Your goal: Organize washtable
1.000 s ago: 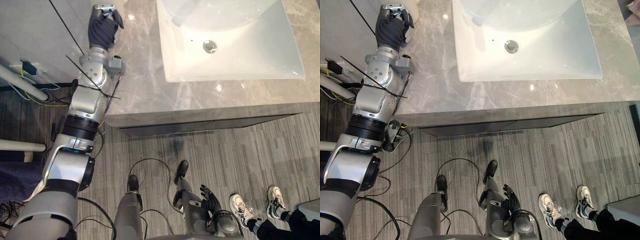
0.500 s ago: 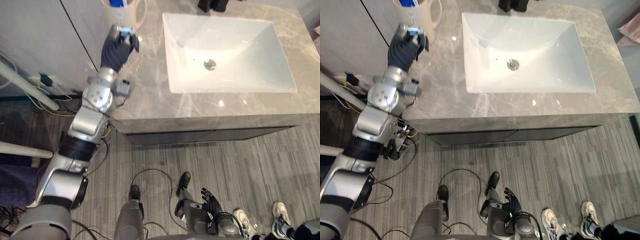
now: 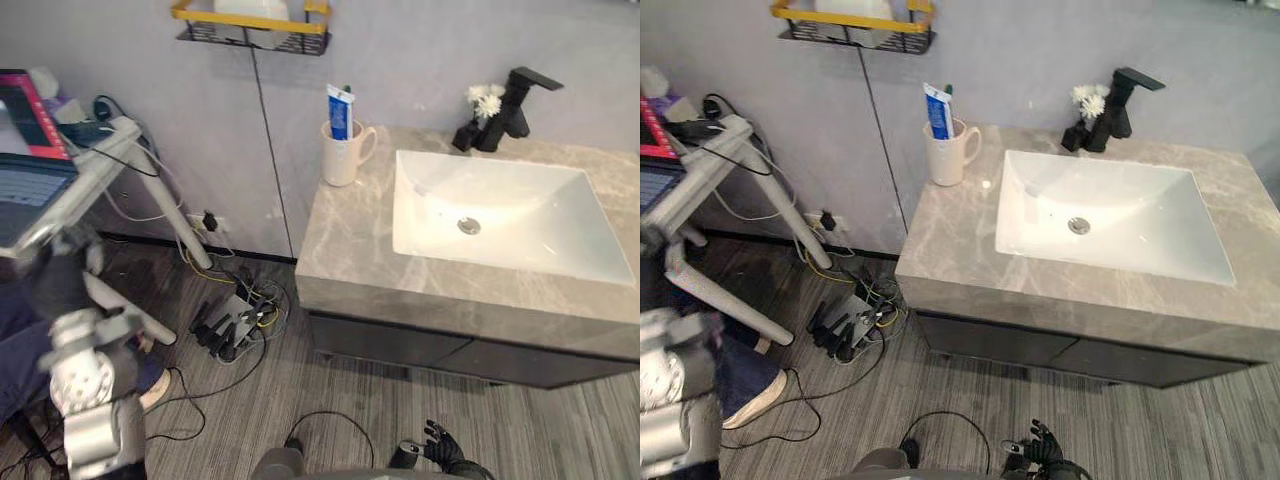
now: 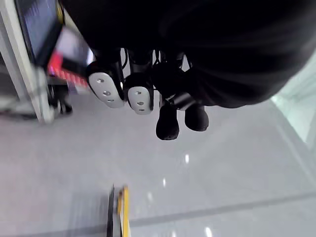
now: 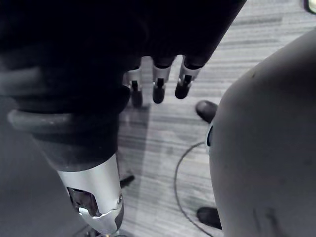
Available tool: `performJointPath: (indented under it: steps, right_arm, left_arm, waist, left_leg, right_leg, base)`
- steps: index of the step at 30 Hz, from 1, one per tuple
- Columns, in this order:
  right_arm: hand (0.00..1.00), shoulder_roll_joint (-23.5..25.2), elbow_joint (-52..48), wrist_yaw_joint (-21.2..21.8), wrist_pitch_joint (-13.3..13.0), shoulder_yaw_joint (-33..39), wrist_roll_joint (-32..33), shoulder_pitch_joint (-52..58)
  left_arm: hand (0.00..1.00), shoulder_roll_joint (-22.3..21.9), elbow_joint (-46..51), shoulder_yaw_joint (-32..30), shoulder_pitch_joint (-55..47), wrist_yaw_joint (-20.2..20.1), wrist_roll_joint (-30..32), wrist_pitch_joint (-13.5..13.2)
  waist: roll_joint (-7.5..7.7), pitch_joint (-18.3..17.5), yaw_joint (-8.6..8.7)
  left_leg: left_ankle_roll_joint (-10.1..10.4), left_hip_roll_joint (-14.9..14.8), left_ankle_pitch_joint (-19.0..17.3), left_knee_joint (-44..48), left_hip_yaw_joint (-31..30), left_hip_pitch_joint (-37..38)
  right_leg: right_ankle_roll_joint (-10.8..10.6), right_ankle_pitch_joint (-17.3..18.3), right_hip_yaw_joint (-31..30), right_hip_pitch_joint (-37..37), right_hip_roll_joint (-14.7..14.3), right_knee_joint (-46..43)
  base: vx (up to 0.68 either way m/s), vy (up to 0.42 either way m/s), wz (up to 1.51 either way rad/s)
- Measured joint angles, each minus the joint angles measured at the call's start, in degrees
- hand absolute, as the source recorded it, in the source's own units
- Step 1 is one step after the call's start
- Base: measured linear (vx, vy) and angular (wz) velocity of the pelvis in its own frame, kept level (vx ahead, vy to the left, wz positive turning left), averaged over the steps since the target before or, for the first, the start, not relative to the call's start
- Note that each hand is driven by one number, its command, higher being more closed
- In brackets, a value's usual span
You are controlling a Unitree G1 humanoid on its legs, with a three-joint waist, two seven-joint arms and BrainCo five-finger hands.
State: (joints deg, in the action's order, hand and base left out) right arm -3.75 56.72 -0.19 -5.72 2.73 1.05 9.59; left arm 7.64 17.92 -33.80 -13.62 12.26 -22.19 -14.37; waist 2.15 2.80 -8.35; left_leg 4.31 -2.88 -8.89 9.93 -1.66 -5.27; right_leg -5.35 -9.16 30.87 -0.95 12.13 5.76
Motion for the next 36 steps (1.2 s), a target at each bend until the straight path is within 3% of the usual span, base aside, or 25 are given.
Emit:
performJointPath:
  steps: [3, 7, 10, 11, 12, 14, 17, 19, 21, 23, 28, 34, 35, 36]
  right_arm:
    - [0.0, 0.46, 0.23, -0.13, -0.06, 1.81, 0.11, 0.65]
    - [0.0, 1.96, -1.68, -0.82, -0.06, 3.13, 0.35, 2.32]
    - [0.0, 2.57, -2.05, -1.02, -0.04, 3.45, 0.61, 2.82]
    - [0.0, 3.46, -2.91, -1.14, -0.03, 3.6, 0.65, 3.36]
    - [0.0, 3.8, -3.22, -1.13, -0.03, 4.31, 0.65, 3.49]
    - [0.0, 4.12, -3.25, -1.15, -0.05, 5.08, 0.69, 3.27]
    - [0.0, 4.25, -1.58, -1.37, -0.03, 6.15, 0.61, 2.44]
    - [0.0, 3.84, 0.34, -1.33, 0.12, 6.25, 0.02, 1.25]
    - [0.0, 3.67, 1.09, -1.27, 0.63, 6.09, -0.9, 0.54]
    - [0.0, 2.88, 2.64, -1.16, 1.21, 5.61, -2.24, -0.8]
    - [0.0, 2.09, 2.77, -1.16, 2.14, 5.58, -2.7, -1.84]
    - [0.0, 1.88, 2.75, -2.09, 2.47, 6.32, -2.74, -3.2]
    - [0.0, 1.82, 2.62, -2.2, 2.48, 6.32, -2.73, -3.46]
    - [0.0, 1.7, 2.57, -2.21, 2.5, 5.99, -2.67, -4.06]
  left_arm:
    - [1.0, -5.77, -4.95, -6.37, -3.2, 1.49, -2.49, -0.83]
    - [1.0, -11.72, -11.24, -12.11, -5.59, 1.85, -10.83, -2.49]
    - [1.0, -12.89, -21.76, -12.0, -5.71, 1.7, -13.91, -2.86]
    - [1.0, -13.04, -33.98, -11.53, -5.41, 1.52, -14.29, -1.75]
    - [0.0, -13.05, -41.04, -11.1, -5.35, 1.31, -13.96, -0.72]
    - [0.0, -12.94, -53.84, -10.23, -5.08, 0.41, -11.0, 1.96]
    - [0.0, -12.88, -68.05, -9.05, -4.79, -0.01, -3.19, 6.15]
    - [0.0, -12.92, -74.51, -8.22, -4.83, -1.24, 5.18, 9.85]
    - [0.0, -11.78, -75.98, -6.25, -3.92, -1.41, 9.22, 11.39]
    - [0.0, -10.31, -76.0, -0.7, -3.69, -2.19, 13.66, 11.61]
    - [0.0, -7.79, -76.95, 6.99, -0.72, -2.5, 16.11, 11.51]
    - [0.0, -5.49, -77.04, 12.0, 1.02, -4.56, 16.14, 11.23]
    - [0.0, -5.45, -77.06, 12.41, 1.6, -4.58, 16.11, 11.21]
    - [0.0, -5.17, -77.22, 12.72, 2.56, -4.63, 16.11, 11.23]
  waist:
    - [-0.11, -0.66, -0.47]
    - [0.83, -1.58, -0.46]
    - [0.95, -1.76, -0.35]
    - [1.4, -2.03, -0.02]
    - [1.55, -2.09, 0.28]
    - [1.55, -2.1, 1.31]
    - [1.56, -2.14, 1.5]
    - [1.44, -2.15, 1.58]
    - [1.45, -2.15, 1.86]
    - [0.95, -2.08, 2.07]
    - [0.2, -1.66, 3.4]
    - [-0.53, -0.32, 4.65]
    - [-0.15, 0.02, 4.65]
    - [-0.32, 1.46, 4.64]
  left_leg:
    - [-0.29, -0.08, 0.17, 0.03, -0.84, 0.99]
    - [-0.32, -0.51, 0.1, 0.29, -0.52, 1.07]
    - [-0.03, -1.11, -0.43, 0.54, -0.23, 1.23]
    - [0.01, -1.27, -0.5, 0.48, 0.08, 1.46]
    - [0.02, -1.27, -0.5, 0.2, 0.36, 1.84]
    - [0.03, -1.32, -0.49, -0.33, 0.59, 2.09]
    - [0.38, -1.48, -0.18, -2.63, 1.67, 3.31]
    - [0.98, -1.83, 0.2, -4.03, 2.41, 4.83]
    - [1.04, -2.18, 0.34, -4.62, 2.48, 5.26]
    - [0.94, -2.31, 0.63, -5.06, 2.85, 6.39]
    - [0.23, -1.77, -0.14, -4.74, 4.75, 7.7]
    - [-1.0, -2.45, -6.12, 3.21, 12.07, 5.72]
    - [-1.39, -2.62, -6.62, 4.34, 12.89, 4.96]
    - [-1.93, -2.93, -7.07, 5.71, 14.86, 3.86]
  right_leg:
    - [-0.27, 0.18, 1.16, 1.7, -0.17, 0.0]
    - [-0.1, 0.41, 1.69, 2.1, -0.36, -0.01]
    - [0.14, 0.65, 1.97, 2.27, -0.5, 0.0]
    - [0.25, 0.79, 1.8, 2.28, -0.79, 0.05]
    - [0.38, 0.89, 1.48, 2.32, -0.92, 0.23]
    - [0.32, 1.08, 1.05, 2.12, -1.02, 0.27]
    - [0.33, 1.14, -0.43, 1.29, -1.27, 0.27]
    - [0.22, 1.34, -1.61, 1.38, -1.67, 0.27]
    - [-0.15, 1.58, -2.01, 1.53, -2.04, 0.27]
    - [-0.29, 1.54, -2.63, 1.54, -2.21, 0.24]
    - [-0.64, 1.3, -4.43, 1.82, -1.71, 0.01]
    - [-0.56, 0.15, -11.75, -2.11, -1.77, -2.41]
    - [-0.22, -0.11, -12.17, -3.53, -1.75, -3.81]
    - [2.61, -2.55, -11.88, -6.12, -2.08, -4.89]
  base:
    - [0.05, -0.004, 0.2]
    - [0.01, -0.001, 0.02]
    - [0.0, -0.006, -0.05]
    - [-0.01, 0.001, -0.14]
    - [-0.01, 0.001, -0.16]
    - [0.0, -0.001, -0.14]
    - [0.02, -0.007, -0.22]
    - [0.07, -0.014, -0.26]
    - [0.07, -0.015, -0.07]
    - [0.11, -0.008, -0.11]
    - [0.06, 0.034, -0.2]
    - [-0.04, 0.055, -0.65]
    - [-0.12, 0.103, -0.72]
    - [-0.15, 0.127, -0.88]
